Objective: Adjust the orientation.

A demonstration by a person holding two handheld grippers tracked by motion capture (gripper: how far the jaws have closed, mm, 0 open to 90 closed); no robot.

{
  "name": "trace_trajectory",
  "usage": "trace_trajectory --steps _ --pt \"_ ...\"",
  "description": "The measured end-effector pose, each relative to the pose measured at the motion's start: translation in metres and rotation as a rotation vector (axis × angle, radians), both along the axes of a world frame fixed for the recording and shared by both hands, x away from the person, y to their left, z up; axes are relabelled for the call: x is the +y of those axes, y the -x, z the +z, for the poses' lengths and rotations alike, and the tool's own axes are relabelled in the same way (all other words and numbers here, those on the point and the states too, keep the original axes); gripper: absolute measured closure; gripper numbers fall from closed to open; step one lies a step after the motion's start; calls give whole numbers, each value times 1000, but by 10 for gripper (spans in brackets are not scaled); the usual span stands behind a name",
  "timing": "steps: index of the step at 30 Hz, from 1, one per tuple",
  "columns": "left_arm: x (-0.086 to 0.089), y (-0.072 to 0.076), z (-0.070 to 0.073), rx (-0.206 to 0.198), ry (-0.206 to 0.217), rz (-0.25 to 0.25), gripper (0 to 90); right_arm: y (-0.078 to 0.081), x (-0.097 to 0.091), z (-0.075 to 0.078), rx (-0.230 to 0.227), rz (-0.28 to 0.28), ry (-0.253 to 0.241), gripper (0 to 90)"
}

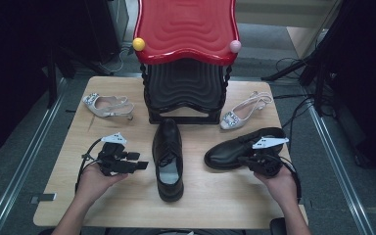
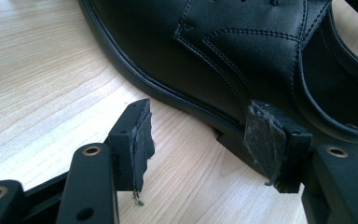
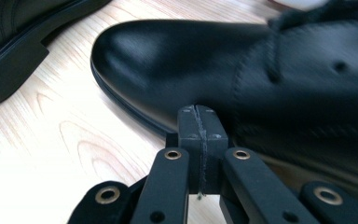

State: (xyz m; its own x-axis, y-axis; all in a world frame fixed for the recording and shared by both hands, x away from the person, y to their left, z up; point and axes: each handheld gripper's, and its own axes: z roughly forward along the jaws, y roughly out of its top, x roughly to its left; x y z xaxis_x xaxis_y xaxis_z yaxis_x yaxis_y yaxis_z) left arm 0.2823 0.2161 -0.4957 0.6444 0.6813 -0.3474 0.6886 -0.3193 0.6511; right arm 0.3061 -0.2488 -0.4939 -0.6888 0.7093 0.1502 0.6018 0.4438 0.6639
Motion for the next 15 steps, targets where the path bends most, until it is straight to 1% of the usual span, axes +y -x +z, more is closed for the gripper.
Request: trace_trajectory --steps 1,4,6,11,15 --pt "-1 0 0 -3 -7 -1 416 0 2 0 0 -3 -1 900" --pt "-1 0 -1 0 -7 -2 416 -2 5 0 1 -5 -15 900" --pt "-2 -1 -1 3 -5 -6 416 -7 8 0 -3 -8 -25 900" --pt "-2 -1 -1 4 -6 -8 416 -13 14 0 -7 -15 -19 900" --pt "-4 -1 -2 5 -8 -9 416 -22 22 0 -7 -23 -15 900"
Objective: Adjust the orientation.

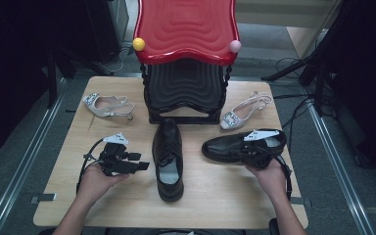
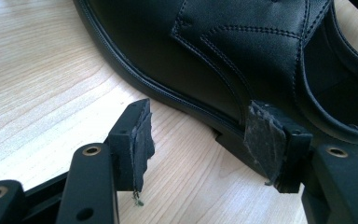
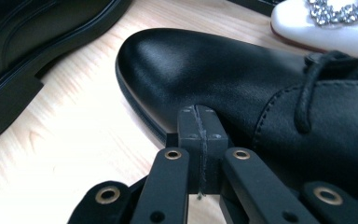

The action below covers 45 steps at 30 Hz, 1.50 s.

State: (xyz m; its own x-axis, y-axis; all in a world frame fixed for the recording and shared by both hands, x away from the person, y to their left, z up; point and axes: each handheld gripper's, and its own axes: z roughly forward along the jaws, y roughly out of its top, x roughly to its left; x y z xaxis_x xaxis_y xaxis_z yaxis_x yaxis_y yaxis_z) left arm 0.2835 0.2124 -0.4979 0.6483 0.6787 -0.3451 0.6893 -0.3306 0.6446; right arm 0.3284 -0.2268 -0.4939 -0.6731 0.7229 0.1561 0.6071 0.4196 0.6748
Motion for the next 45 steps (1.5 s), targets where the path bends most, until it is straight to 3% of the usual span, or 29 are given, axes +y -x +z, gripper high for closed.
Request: trace_trajectory --steps 4,7,11,16,21,27,31,37,42,45 --pt "-1 0 0 -2 -2 -3 416 -4 5 1 -6 7 15 900" --pt "0 -1 0 -2 3 -6 416 -5 8 3 9 21 -4 900" --pt "0 -3 0 -2 9 -5 416 -2 3 15 -19 13 -33 900" --pt "-3 -5 1 -4 9 -14 416 -3 -11 34 -56 -34 -74 900" --pt "-5 -10 3 -6 11 -25 416 -12 -24 46 -68 -79 -77 900" --pt "-8 -16 3 -8 17 -31 418 -21 -53 54 -94 -178 -100 900" --pt "-9 -18 2 -8 16 -39 419 -14 -72 55 -115 -223 -102 900" --pt "-10 -19 3 -8 7 -46 420 -9 -89 45 -104 -262 -57 900" --pt "-9 -19 3 -10 2 -41 420 -16 -88 30 -62 -260 -15 900" --pt "-9 -19 3 -9 -1 -41 419 -17 -81 26 -47 -228 17 900"
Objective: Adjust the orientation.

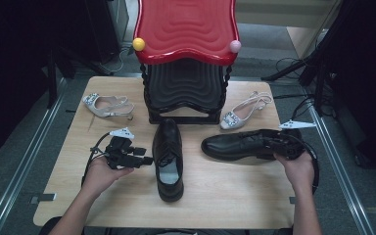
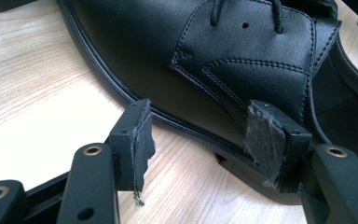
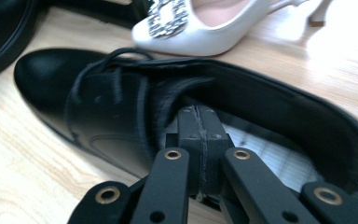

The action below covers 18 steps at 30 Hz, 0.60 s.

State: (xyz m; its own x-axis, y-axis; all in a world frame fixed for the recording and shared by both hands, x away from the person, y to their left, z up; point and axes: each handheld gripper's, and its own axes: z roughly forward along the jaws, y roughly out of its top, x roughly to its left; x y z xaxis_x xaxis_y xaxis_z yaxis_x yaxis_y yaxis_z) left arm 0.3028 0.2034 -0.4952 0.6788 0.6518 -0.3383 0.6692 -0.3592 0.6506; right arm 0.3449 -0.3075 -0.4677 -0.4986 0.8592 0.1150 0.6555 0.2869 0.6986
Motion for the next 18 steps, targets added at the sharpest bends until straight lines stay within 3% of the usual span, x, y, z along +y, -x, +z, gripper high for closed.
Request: trace_trajectory --steps 3,13,18 --pt "0 0 0 -1 2 -1 419 2 7 0 -10 8 44 900" --pt "1 0 1 -1 5 1 420 16 21 2 21 86 16 900" --pt "2 1 1 -2 8 6 419 25 30 3 37 92 -1 900"
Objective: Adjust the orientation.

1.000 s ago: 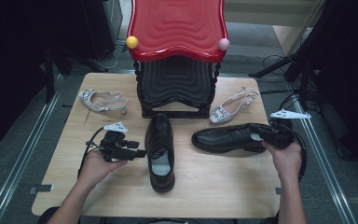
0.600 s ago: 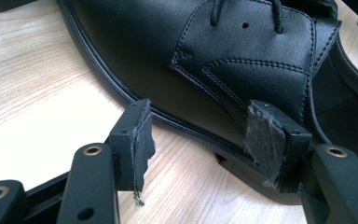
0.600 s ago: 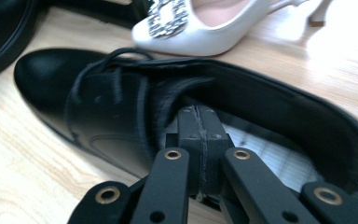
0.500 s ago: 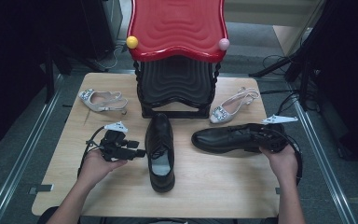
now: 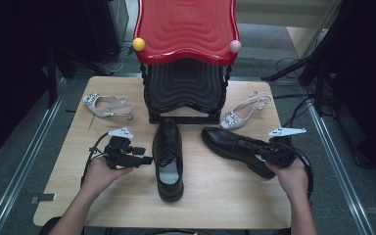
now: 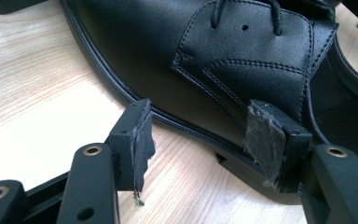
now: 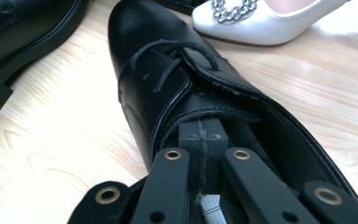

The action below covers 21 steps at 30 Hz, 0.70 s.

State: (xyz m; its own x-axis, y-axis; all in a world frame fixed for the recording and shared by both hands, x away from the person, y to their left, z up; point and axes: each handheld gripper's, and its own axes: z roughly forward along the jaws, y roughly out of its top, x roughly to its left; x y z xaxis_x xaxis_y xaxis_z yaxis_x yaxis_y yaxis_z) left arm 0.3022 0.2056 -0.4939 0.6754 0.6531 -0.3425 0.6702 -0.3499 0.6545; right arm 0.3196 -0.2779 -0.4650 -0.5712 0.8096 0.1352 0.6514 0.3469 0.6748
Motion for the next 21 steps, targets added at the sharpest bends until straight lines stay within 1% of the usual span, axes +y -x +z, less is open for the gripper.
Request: trace_trajectory --steps 4,6,7,9,11,16,17,18,21 --pt "0 0 0 -3 2 5 419 6 0 0 14 -5 -33 900" --pt "1 0 0 -4 -1 7 419 9 -2 2 4 -16 -27 897" --pt "1 0 1 -4 -1 7 419 10 -5 3 1 -22 -30 873" --pt "1 0 1 -5 -1 7 419 12 -11 5 6 -31 -55 849" --pt "2 0 1 -5 -2 5 419 16 -15 7 1 -30 -74 828" --pt "2 0 1 -6 3 7 419 24 -19 13 -25 -24 -117 786" --pt "2 0 1 -5 3 7 419 25 -18 13 -25 -19 -116 771" --pt "2 0 1 -5 1 8 419 26 -17 13 -23 -15 -109 736" --pt "1 0 1 -7 -1 7 419 25 -12 7 0 4 -111 699"
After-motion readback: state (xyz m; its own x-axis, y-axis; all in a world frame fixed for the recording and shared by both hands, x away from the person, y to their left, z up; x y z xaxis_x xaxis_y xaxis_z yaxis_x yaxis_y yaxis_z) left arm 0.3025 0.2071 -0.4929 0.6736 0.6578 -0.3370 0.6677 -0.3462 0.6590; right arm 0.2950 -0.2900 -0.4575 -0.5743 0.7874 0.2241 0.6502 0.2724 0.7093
